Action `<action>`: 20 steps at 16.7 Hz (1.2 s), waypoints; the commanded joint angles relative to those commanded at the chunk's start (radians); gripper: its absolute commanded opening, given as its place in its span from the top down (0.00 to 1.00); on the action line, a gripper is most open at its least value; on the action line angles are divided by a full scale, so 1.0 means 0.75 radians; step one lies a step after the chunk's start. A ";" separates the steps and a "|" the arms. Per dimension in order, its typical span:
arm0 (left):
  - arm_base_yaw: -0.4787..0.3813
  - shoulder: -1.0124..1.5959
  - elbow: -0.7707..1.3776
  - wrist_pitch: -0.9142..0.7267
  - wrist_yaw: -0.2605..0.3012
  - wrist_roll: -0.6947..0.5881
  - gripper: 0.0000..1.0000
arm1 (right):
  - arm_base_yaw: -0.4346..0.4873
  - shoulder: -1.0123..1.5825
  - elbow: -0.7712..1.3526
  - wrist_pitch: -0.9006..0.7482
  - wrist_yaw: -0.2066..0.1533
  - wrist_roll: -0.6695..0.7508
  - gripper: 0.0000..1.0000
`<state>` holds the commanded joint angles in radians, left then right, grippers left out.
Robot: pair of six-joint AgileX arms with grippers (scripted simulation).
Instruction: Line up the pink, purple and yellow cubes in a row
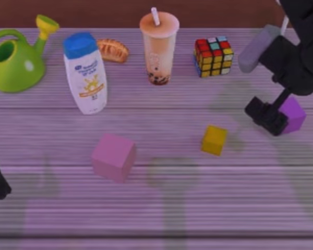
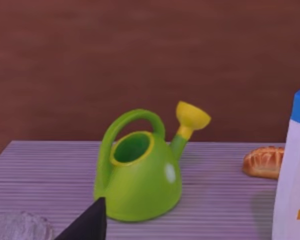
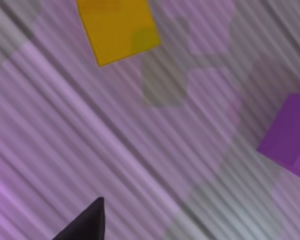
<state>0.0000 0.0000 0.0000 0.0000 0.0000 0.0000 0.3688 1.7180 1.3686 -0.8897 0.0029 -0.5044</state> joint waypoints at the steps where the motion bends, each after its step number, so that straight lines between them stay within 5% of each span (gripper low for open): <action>1: 0.000 0.000 0.000 0.000 0.000 0.000 0.00 | 0.027 0.125 0.099 -0.064 0.000 -0.037 0.00; 10: 0.000 0.000 0.000 0.000 0.000 0.000 0.00 | 0.176 0.763 0.713 -0.386 0.002 -0.242 0.00; 20: 0.000 0.000 0.000 0.000 0.000 0.000 0.00 | 0.178 0.816 0.660 -0.290 0.002 -0.248 0.00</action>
<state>0.0000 0.0000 0.0000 0.0000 0.0000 0.0000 0.5020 2.3301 1.8634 -1.1072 0.0044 -0.6904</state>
